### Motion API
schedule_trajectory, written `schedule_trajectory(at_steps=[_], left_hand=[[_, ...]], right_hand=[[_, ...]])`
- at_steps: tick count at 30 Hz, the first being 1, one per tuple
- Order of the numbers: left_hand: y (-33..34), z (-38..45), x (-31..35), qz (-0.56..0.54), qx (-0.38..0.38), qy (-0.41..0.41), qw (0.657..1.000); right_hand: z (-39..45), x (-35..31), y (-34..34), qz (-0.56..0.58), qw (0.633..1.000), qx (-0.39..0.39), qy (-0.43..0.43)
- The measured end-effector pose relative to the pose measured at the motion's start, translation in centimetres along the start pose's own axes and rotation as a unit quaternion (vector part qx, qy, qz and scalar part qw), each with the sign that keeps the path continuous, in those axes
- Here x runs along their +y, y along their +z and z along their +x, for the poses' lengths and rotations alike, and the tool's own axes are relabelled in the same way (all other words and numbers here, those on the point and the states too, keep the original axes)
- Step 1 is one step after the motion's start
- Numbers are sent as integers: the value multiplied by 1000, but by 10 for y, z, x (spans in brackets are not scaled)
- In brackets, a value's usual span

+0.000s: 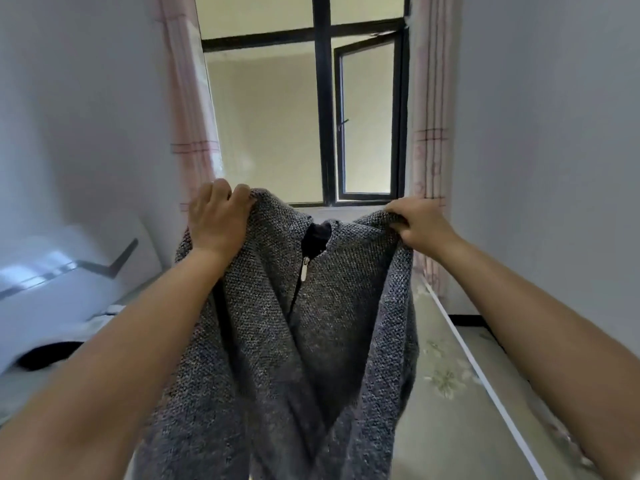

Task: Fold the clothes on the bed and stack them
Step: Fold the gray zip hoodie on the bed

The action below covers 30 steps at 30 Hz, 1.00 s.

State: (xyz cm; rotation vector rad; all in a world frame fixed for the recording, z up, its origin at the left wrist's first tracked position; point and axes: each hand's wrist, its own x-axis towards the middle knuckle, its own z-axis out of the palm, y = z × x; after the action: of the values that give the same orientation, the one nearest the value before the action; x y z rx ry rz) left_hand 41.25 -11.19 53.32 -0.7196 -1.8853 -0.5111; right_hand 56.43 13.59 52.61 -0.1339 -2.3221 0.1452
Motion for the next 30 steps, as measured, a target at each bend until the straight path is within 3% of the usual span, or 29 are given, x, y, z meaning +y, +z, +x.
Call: schedule_trajectory(at_steps=[9, 12, 16, 22, 30], left_hand=[[-62, -70, -30, 62, 48, 115, 990], [-59, -87, -50, 74, 70, 131, 986], [-35, -105, -81, 78, 24, 112, 990], [61, -107, -152, 89, -50, 74, 992], [285, -102, -289, 47, -126, 63, 989]], right_hand=[[-51, -59, 25, 135, 982, 88, 97], [-58, -66, 37, 112, 989, 28, 95], [-51, -68, 77, 77, 993, -56, 66], [-4, -59, 186, 80, 990, -77, 90], [94, -32, 398, 38, 986, -90, 136]])
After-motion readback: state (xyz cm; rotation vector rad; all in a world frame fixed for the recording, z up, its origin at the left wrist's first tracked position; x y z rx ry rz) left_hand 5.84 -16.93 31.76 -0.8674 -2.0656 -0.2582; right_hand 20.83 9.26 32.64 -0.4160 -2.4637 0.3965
